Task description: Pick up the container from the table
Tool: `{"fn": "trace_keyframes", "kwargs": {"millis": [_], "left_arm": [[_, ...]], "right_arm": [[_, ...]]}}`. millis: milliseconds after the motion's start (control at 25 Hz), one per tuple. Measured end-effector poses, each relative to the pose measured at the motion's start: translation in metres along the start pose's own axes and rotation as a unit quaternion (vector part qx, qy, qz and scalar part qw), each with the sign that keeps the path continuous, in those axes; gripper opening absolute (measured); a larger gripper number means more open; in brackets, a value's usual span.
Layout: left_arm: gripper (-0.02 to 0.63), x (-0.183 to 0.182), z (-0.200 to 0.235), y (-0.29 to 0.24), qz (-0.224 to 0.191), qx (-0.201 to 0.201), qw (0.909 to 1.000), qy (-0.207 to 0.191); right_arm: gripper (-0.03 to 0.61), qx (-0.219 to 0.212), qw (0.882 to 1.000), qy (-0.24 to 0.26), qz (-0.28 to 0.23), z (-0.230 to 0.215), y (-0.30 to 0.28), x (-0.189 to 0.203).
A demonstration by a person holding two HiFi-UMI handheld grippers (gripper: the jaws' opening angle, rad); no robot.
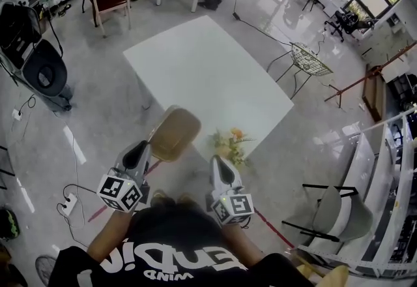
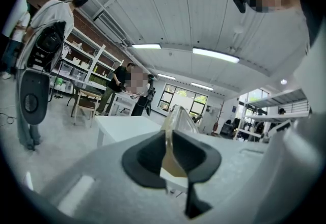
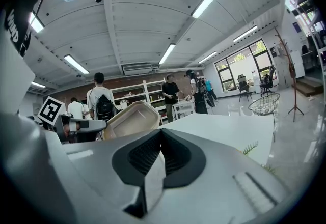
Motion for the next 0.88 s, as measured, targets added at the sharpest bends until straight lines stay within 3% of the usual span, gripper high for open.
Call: {"fn": "trace_keyframes", "kwargs": {"millis": [880], "left_arm": [[0.044,0.015,-0.034,0.007,-0.007,-0.008,0.9998,0.015]], "right_arm": [[-0.002,-0.015,1.0,0.006,-0.009,-0.011,0.029,0.002]]}}
Point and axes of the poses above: the fingertips, and each gripper's own axes: y backward along the fingers, z to its left, x out of its underside, the point moved 3 cm from there along y, backward along the fingers, and after that the axes turned 8 degrees about -x, right-handed, at the moved point
